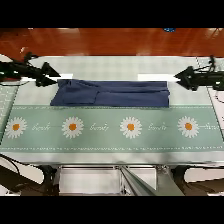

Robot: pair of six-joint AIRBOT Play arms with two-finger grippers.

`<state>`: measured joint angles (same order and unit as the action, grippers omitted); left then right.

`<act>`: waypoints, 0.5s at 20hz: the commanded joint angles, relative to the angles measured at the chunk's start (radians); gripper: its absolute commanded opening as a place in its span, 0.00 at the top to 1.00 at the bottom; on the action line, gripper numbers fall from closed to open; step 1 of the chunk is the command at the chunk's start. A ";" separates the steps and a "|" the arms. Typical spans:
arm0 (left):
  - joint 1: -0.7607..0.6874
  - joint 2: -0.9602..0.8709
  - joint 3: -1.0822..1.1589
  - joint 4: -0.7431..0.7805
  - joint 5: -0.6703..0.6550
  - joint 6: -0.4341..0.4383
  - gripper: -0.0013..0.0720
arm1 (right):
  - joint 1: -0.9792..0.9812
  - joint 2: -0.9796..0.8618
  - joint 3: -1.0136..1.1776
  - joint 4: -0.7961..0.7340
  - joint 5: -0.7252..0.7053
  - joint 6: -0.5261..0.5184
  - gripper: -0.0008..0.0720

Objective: Fold the shirts.

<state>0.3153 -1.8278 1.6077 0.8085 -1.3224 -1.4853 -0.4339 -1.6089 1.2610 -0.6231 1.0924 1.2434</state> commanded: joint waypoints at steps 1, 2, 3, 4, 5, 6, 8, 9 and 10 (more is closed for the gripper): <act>0.106 0.111 0.029 0.156 -0.095 -0.012 0.29 | -0.145 0.094 0.030 -0.082 0.132 0.013 0.42; 0.124 0.167 0.016 0.211 -0.079 -0.013 0.29 | -0.177 0.130 0.016 -0.150 0.127 0.031 0.42; 0.133 0.230 -0.013 0.250 -0.043 -0.019 0.29 | -0.200 0.164 -0.018 -0.208 0.106 0.053 0.42; 0.135 0.307 -0.068 0.276 0.015 -0.019 0.29 | -0.213 0.196 -0.078 -0.250 0.066 0.074 0.42; 0.125 0.394 -0.150 0.281 0.087 -0.018 0.29 | -0.214 0.220 -0.148 -0.262 0.021 0.087 0.42; 0.105 0.480 -0.244 0.280 0.155 -0.015 0.29 | -0.207 0.234 -0.229 -0.234 -0.027 0.088 0.42; 0.022 0.678 -0.489 0.280 0.288 -0.001 0.29 | -0.169 0.234 -0.359 -0.130 -0.111 0.050 0.42; -0.029 0.760 -0.602 0.280 0.349 -0.001 0.29 | -0.139 0.232 -0.401 -0.089 -0.158 0.031 0.42; -0.081 0.830 -0.705 0.280 0.410 -0.003 0.29 | -0.109 0.220 -0.414 -0.070 -0.180 0.023 0.42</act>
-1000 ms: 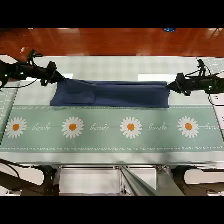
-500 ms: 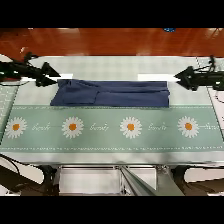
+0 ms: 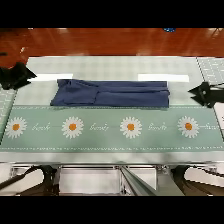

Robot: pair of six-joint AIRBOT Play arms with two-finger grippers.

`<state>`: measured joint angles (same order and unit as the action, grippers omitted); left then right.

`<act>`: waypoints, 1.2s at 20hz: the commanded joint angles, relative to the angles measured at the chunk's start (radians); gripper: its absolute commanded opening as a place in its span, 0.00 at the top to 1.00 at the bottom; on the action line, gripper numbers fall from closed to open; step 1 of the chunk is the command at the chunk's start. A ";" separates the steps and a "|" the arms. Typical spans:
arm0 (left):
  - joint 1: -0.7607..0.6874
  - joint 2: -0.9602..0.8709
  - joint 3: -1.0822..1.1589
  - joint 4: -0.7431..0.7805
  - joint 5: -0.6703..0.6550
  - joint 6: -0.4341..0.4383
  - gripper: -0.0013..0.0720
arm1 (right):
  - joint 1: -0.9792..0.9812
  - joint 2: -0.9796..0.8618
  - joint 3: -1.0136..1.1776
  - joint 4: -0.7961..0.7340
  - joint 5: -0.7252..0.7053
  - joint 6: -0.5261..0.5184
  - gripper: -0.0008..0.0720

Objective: Fold the shirts.

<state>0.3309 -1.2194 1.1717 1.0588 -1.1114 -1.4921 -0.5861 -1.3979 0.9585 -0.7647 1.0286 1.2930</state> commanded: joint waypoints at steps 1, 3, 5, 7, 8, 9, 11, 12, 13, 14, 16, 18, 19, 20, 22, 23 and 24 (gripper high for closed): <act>-0.147 0.278 -0.359 0.029 0.256 0.002 0.29 | 0.072 -0.012 -0.109 0.082 -0.123 -0.026 0.42; -0.217 0.328 -0.463 0.026 0.312 0.002 0.29 | 0.117 -0.062 -0.095 0.124 -0.132 -0.026 0.42; -0.260 0.318 -0.489 0.025 0.305 0.002 0.29 | 0.151 -0.107 -0.067 0.154 -0.140 -0.034 0.42; -0.285 0.304 -0.489 0.015 0.309 0.002 0.29 | 0.181 -0.162 -0.017 0.155 -0.127 -0.029 0.42; -0.293 0.299 -0.489 0.014 0.312 0.002 0.29 | 0.198 -0.189 0.008 0.158 -0.125 -0.019 0.42; -0.296 0.295 -0.489 0.011 0.311 0.002 0.29 | 0.216 -0.216 0.027 0.161 -0.125 -0.002 0.42; -0.296 0.292 -0.489 0.004 0.311 0.002 0.29 | 0.251 -0.265 0.061 0.194 -0.125 0.003 0.42; -0.296 0.292 -0.489 0.003 0.311 0.002 0.29 | 0.270 -0.285 0.079 0.204 -0.129 0.003 0.42; -0.296 0.292 -0.489 -0.003 0.311 0.002 0.29 | 0.292 -0.307 0.102 0.215 -0.137 0.004 0.42; -0.296 0.292 -0.489 -0.009 0.311 0.002 0.29 | 0.314 -0.329 0.126 0.229 -0.146 0.012 0.42; -0.296 0.291 -0.489 -0.020 0.311 0.003 0.29 | 0.349 -0.357 0.167 0.243 -0.166 0.020 0.64; -0.296 0.291 -0.488 -0.023 0.311 0.002 0.29 | 0.372 -0.355 0.200 0.225 -0.146 -0.013 0.95; -0.296 0.291 -0.487 -0.023 0.312 0.002 0.30 | 0.372 -0.348 0.213 0.208 -0.119 -0.015 0.95; -0.296 0.291 -0.487 -0.023 0.315 0.003 0.36 | 0.368 -0.329 0.216 0.184 -0.093 -0.015 0.95; -0.298 0.291 -0.487 -0.027 0.315 0.003 0.93 | 0.355 -0.263 0.216 0.085 -0.041 -0.007 0.95; -0.306 0.291 -0.486 -0.034 0.317 0.003 0.96 | 0.349 -0.221 0.216 0.022 -0.011 0.008 0.95; -0.320 0.289 -0.484 -0.045 0.319 0.004 0.96 | 0.349 -0.167 0.216 -0.050 0.025 0.022 0.95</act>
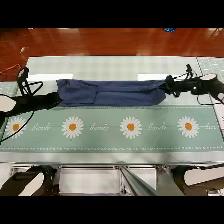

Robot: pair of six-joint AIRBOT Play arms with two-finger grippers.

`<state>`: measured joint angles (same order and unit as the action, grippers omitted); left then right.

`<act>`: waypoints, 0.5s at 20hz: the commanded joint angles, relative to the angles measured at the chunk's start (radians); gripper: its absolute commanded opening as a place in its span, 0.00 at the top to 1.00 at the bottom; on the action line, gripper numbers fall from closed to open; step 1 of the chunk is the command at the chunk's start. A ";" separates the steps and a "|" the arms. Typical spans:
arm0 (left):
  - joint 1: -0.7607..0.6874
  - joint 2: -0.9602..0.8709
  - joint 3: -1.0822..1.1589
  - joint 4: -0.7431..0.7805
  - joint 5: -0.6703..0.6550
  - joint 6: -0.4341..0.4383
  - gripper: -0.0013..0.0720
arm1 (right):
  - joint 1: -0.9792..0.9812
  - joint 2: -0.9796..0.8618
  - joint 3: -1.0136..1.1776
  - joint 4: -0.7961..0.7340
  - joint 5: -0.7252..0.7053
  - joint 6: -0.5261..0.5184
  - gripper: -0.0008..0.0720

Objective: Fold the shirts.

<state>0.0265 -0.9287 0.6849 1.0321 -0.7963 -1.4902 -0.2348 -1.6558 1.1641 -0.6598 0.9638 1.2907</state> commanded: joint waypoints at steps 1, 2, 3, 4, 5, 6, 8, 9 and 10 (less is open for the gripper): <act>-0.037 -0.006 0.005 -0.032 0.009 0.002 0.96 | -0.002 0.147 0.008 -0.219 0.119 0.039 0.95; -0.070 -0.018 0.012 -0.039 0.018 0.001 0.96 | 0.001 0.214 0.000 -0.271 0.151 0.045 0.95; -0.111 -0.038 0.024 -0.041 0.030 0.001 0.96 | 0.001 0.280 -0.012 -0.306 0.177 0.045 0.95; -0.160 -0.071 0.047 -0.047 0.041 0.001 0.96 | 0.001 0.354 -0.032 -0.331 0.198 0.053 0.95; -0.210 -0.113 0.078 -0.047 0.045 0.001 0.96 | 0.001 0.422 -0.052 -0.351 0.218 0.059 0.95; -0.267 -0.169 0.124 -0.047 0.045 0.000 0.96 | 0.001 0.496 -0.076 -0.378 0.244 0.072 0.95; -0.378 -0.297 0.244 -0.047 0.044 -0.002 0.96 | 0.001 0.636 -0.127 -0.382 0.285 0.089 0.95; -0.435 -0.372 0.319 -0.046 0.037 -0.016 0.96 | 0.001 0.702 -0.150 -0.382 0.299 0.098 0.95; -0.483 -0.445 0.395 -0.046 0.015 -0.026 0.96 | 0.001 0.767 -0.170 -0.379 0.316 0.114 0.95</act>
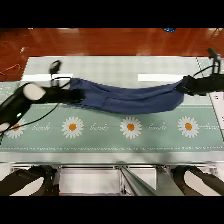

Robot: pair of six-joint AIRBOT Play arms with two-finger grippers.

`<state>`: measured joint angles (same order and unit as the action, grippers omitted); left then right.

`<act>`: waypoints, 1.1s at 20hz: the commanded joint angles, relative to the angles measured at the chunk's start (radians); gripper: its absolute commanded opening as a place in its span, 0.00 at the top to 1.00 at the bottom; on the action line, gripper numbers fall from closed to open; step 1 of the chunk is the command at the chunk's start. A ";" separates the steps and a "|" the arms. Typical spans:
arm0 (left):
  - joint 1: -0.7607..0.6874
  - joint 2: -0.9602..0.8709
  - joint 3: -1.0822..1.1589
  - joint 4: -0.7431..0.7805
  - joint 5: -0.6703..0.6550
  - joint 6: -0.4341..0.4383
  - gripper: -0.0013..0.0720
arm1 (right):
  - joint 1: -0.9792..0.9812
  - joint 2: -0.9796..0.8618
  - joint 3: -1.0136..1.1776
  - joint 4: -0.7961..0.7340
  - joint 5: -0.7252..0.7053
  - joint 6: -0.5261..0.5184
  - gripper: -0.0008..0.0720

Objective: Fold the shirts.

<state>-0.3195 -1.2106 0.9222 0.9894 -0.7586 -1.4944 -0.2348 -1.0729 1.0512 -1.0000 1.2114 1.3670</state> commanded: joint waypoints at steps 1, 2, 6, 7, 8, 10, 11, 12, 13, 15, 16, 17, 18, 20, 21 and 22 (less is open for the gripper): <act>-0.185 -0.246 0.249 -0.003 -0.068 -0.021 0.96 | 0.001 0.243 -0.071 -0.033 0.086 0.051 0.95; -0.225 -0.324 0.336 -0.003 -0.121 -0.022 0.96 | 0.001 0.290 -0.077 -0.027 0.106 0.061 0.95; -0.368 -0.628 0.694 -0.003 -0.319 -0.026 0.96 | 0.001 0.422 -0.078 -0.019 0.121 0.119 0.95; -0.400 -0.691 0.771 -0.004 -0.359 -0.048 0.96 | 0.001 0.439 -0.078 -0.019 0.126 0.127 0.95; -0.429 -0.740 0.830 -0.008 -0.383 -0.068 0.96 | 0.002 0.448 -0.078 -0.019 0.131 0.131 0.95; -0.484 -0.810 0.907 -0.060 -0.407 -0.072 0.96 | 0.002 0.451 -0.078 -0.010 0.137 0.135 0.95; -0.511 -0.830 0.921 -0.098 -0.405 -0.071 0.96 | 0.002 0.451 -0.078 0.001 0.135 0.135 0.95; -0.534 -0.844 0.926 -0.129 -0.402 -0.071 0.96 | 0.002 0.451 -0.078 0.009 0.132 0.135 0.95; -0.552 -0.849 0.927 -0.138 -0.402 -0.070 0.96 | 0.002 0.451 -0.078 0.014 0.132 0.135 0.95; -0.562 -0.848 0.938 -0.137 -0.395 -0.047 0.96 | 0.002 0.451 -0.079 0.013 0.132 0.134 0.95; -0.547 -0.846 0.958 -0.137 -0.404 -0.040 0.96 | 0.002 0.451 -0.080 0.013 0.132 0.134 0.95; -0.523 -0.843 0.978 -0.137 -0.420 -0.040 0.96 | 0.002 0.451 -0.082 0.014 0.132 0.134 0.95; -0.490 -0.831 0.992 -0.136 -0.435 -0.040 0.96 | 0.002 0.450 -0.083 0.014 0.132 0.134 0.95; -0.392 -0.777 0.993 -0.121 -0.467 -0.040 0.96 | 0.002 0.445 -0.083 0.023 0.121 0.140 0.95; -0.341 -0.740 0.993 -0.096 -0.483 -0.040 0.96 | 0.002 0.434 -0.083 0.048 0.117 0.138 0.95; -0.292 -0.695 0.993 -0.066 -0.502 -0.040 0.96 | 0.002 0.414 -0.083 0.099 0.114 0.126 0.95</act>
<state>-0.7162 -1.9774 1.9015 0.8799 -1.2060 -1.5379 -0.2333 -0.6369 0.9688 -0.9676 1.3357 1.5017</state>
